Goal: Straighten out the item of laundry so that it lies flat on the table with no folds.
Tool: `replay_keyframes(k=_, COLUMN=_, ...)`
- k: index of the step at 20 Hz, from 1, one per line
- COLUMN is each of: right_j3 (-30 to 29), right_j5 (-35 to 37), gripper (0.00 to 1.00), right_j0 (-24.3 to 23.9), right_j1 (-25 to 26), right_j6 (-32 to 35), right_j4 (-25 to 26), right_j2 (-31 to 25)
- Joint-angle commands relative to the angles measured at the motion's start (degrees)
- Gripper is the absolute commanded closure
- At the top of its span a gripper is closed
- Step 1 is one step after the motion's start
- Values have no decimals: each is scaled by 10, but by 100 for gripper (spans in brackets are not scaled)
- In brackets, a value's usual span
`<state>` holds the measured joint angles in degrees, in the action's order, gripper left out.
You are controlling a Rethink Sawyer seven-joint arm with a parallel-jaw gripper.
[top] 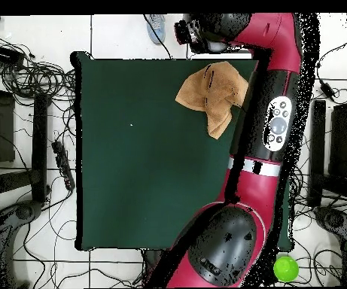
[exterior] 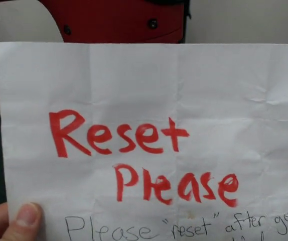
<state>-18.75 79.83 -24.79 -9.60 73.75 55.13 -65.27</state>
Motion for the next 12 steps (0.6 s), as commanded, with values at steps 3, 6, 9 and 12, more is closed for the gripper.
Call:
replay_keyframes(k=3, right_j3=-89, right_j5=72, gripper=0, right_j0=11, right_j1=-70, right_j6=-68, right_j4=-39, right_j2=53)
replay_keyframes(k=6, right_j3=-92, right_j5=111, gripper=0, right_j0=11, right_j1=-112, right_j6=-70, right_j4=-49, right_j2=61)
replay_keyframes(k=9, right_j3=-91, right_j5=128, gripper=0, right_j0=11, right_j1=-132, right_j6=-72, right_j4=-60, right_j2=62)
replay_keyframes(k=12, right_j3=-81, right_j5=152, gripper=0, right_j0=12, right_j1=-152, right_j6=-87, right_j4=-70, right_j2=54)
